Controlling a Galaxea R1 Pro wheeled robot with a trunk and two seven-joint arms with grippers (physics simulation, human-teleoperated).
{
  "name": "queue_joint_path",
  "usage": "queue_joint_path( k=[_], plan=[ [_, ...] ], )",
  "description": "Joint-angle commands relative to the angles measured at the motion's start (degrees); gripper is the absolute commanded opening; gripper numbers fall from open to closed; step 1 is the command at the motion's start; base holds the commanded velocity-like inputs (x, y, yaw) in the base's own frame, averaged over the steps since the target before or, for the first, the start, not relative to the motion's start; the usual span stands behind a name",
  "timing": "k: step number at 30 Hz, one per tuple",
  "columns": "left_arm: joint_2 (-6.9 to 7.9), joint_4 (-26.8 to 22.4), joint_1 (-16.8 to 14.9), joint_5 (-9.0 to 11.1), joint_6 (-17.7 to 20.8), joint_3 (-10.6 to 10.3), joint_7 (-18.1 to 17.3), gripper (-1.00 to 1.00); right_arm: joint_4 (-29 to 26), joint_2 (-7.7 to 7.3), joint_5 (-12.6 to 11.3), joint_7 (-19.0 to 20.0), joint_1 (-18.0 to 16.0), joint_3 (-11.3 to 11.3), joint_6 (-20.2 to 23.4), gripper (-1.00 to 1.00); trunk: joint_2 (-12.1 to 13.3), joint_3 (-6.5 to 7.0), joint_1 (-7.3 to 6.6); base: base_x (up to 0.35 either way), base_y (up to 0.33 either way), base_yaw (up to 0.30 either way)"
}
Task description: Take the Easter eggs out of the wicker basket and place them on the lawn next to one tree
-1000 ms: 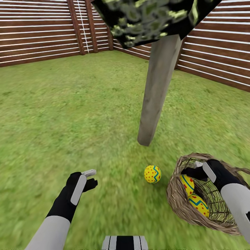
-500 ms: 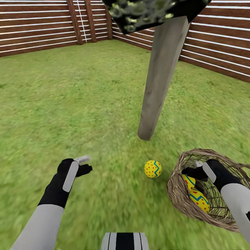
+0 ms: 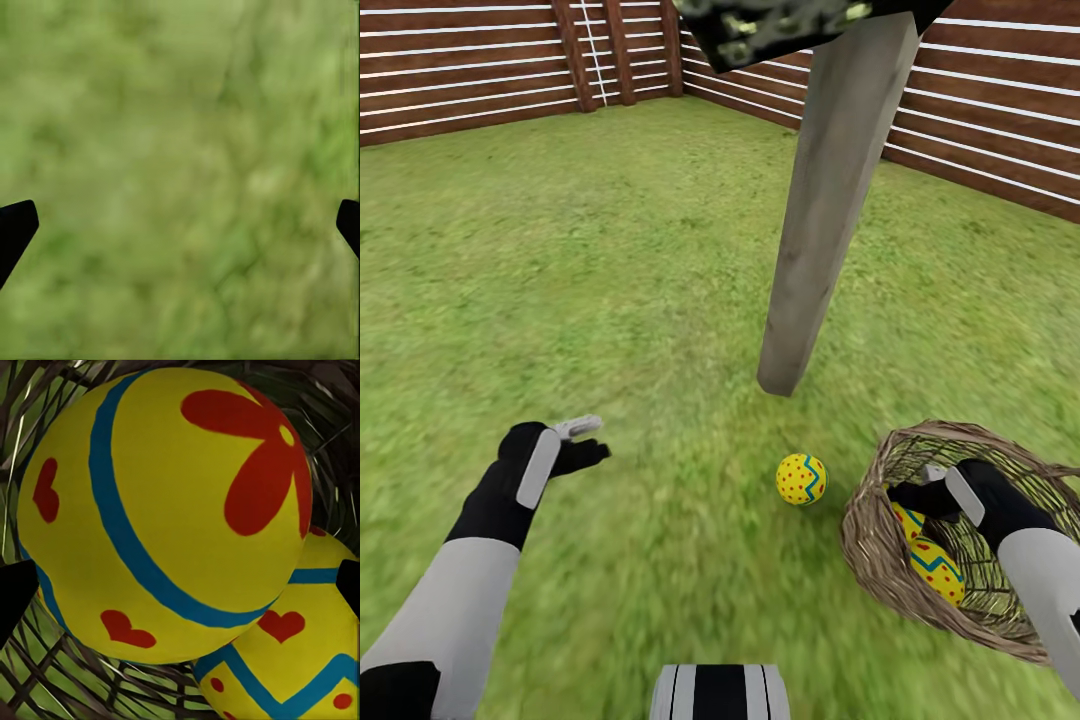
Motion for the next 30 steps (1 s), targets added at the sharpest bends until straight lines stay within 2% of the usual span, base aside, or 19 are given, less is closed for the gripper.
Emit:
queue_joint_path(
  k=[1,8,30],
  plan=[
    [0.04,-0.02,-0.05,0.58,0.16,0.06,0.08,1.00,-0.05,-0.06,0.33,0.38,-0.02,0.14,0.22,1.00,-0.02,-0.04,-0.01,0.000,0.000,0.000],
    [0.12,0.21,-0.14,0.57,0.09,0.21,-1.35,1.00,-0.08,-0.13,0.33,0.38,-0.02,0.14,0.22,1.00,-0.02,-0.04,-0.01,0.000,0.000,0.000],
    [0.07,0.26,-0.15,0.58,0.08,0.32,-1.49,1.00,-0.05,-0.14,0.33,0.38,-0.02,0.14,0.22,1.00,-0.02,-0.04,-0.01,0.000,0.000,0.000]
  ],
)
